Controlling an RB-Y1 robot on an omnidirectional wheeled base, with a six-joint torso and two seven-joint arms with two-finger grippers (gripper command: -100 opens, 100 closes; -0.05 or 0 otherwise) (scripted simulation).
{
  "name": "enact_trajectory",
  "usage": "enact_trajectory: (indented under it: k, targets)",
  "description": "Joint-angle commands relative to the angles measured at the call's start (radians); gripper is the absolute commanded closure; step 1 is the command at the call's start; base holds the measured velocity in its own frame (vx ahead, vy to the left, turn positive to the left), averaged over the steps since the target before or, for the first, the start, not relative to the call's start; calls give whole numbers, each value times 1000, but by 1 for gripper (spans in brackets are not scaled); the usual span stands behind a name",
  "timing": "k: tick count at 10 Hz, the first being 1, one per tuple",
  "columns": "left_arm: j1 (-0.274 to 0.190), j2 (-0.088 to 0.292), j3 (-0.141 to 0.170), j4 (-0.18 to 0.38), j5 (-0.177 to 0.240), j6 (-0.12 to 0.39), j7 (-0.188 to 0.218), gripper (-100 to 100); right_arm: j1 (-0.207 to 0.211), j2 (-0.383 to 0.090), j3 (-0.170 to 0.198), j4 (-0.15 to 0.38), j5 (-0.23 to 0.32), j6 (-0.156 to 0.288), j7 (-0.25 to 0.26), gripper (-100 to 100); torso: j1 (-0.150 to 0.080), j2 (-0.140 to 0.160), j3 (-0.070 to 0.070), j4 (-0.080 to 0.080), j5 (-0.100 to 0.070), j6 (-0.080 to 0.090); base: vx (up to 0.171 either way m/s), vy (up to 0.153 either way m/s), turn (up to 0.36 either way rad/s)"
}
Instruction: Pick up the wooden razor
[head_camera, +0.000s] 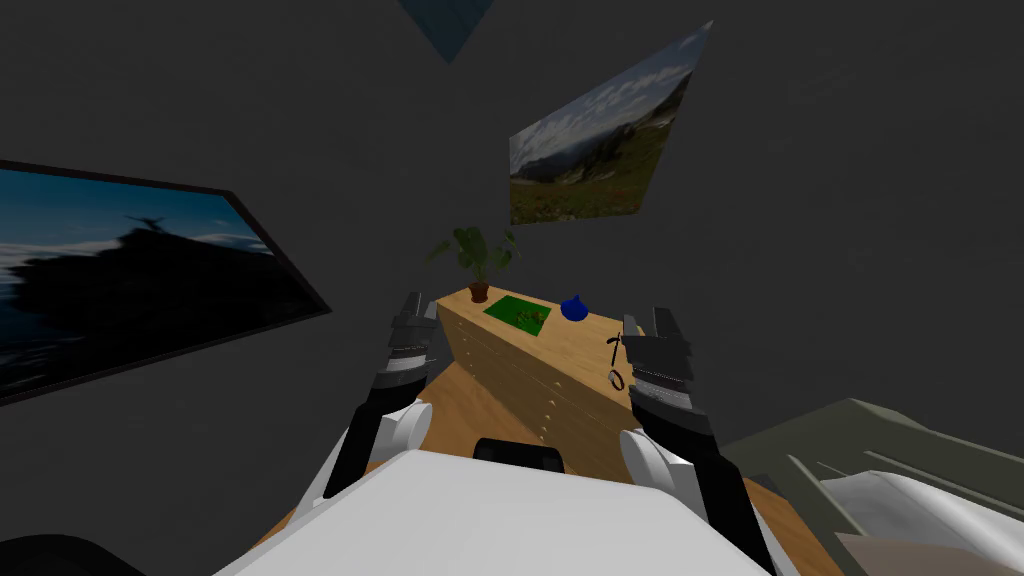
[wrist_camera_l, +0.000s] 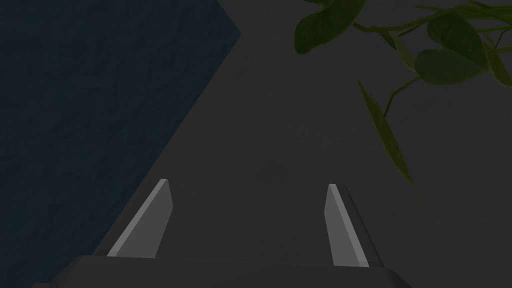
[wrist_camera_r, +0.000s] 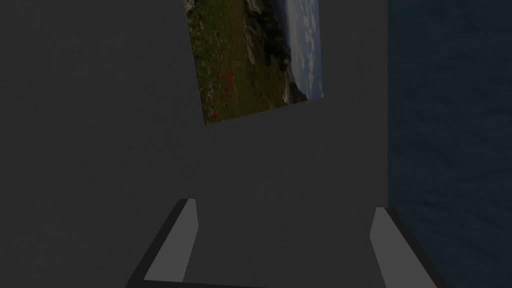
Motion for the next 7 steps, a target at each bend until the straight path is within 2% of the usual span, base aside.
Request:
enact_trajectory:
  k: [1,4,7]
  targets:
    - [0,0,0,0,0,0,0,0,-6,-28,0,6,-3,8,7,-100,0,0,0,0,0,0,-19,4,-7]
    - [0,0,0,0,0,0,0,0,-27,-93,-2,31,-14,42,38,-100,2,3,2,1,0,0,-59,28,-12]
    - [0,0,0,0,0,0,0,0,-62,-157,-6,71,-34,101,91,-100,4,7,4,1,1,0,-100,51,-13]
